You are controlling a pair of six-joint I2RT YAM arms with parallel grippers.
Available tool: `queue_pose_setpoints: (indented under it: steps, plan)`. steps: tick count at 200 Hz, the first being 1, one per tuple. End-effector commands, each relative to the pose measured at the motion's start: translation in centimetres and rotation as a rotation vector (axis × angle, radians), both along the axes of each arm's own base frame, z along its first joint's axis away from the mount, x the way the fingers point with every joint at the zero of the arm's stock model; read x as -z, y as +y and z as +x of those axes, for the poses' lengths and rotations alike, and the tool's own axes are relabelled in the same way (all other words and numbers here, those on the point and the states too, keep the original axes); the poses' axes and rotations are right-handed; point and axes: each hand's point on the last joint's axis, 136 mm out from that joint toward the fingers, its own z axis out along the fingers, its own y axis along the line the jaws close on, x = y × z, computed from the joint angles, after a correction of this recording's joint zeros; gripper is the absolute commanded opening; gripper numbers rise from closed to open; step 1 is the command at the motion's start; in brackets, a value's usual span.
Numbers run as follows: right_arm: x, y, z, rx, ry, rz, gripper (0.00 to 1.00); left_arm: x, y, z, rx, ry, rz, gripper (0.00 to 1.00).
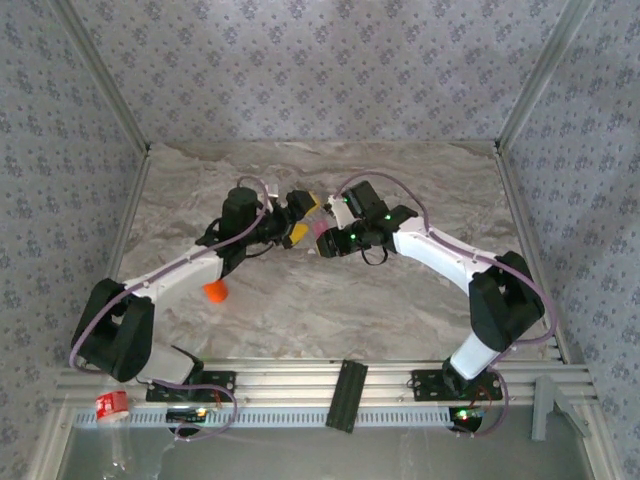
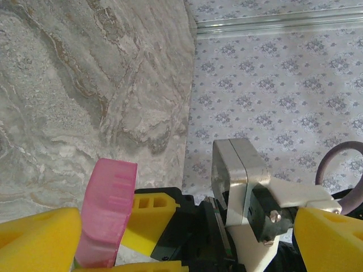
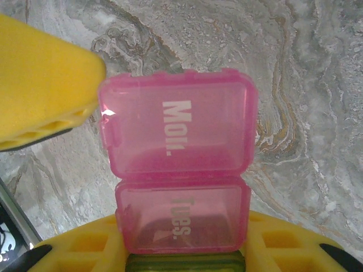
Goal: Sort the pills into containers
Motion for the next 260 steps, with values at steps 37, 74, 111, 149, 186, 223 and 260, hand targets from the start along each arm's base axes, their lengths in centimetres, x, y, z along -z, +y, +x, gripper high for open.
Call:
queue_pose_setpoints:
  steps: [37,74,111,149,186,223,260]
  plan:
    - [-0.6,0.7,0.7,0.021,-0.004,0.021,0.13,-1.0,-0.7,-0.2,0.010,-0.032,-0.046,0.96]
    - [-0.4,0.8,0.7,0.022,0.003,0.026,0.12,-1.1,-1.1,-0.1,0.015,-0.027,-0.056,0.97]
    - [-0.5,1.0,0.6,0.022,0.003,0.034,0.12,-1.2,-1.7,-0.2,0.025,-0.028,-0.067,0.97]
    - [-0.4,0.9,0.4,0.021,0.007,0.034,0.11,-1.5,-2.2,-0.4,0.034,-0.032,-0.070,0.97]
    - [-0.1,0.7,0.3,0.025,0.009,0.030,0.11,-2.6,-2.7,-0.5,0.044,-0.050,-0.082,0.97]
    - [0.2,0.7,0.3,0.027,0.014,0.023,0.10,-4.4,-3.2,-0.8,0.054,-0.072,-0.104,0.97]
    - [0.3,0.7,0.4,0.027,0.012,0.021,0.10,-6.3,-3.5,-1.1,0.068,-0.105,-0.122,0.97]
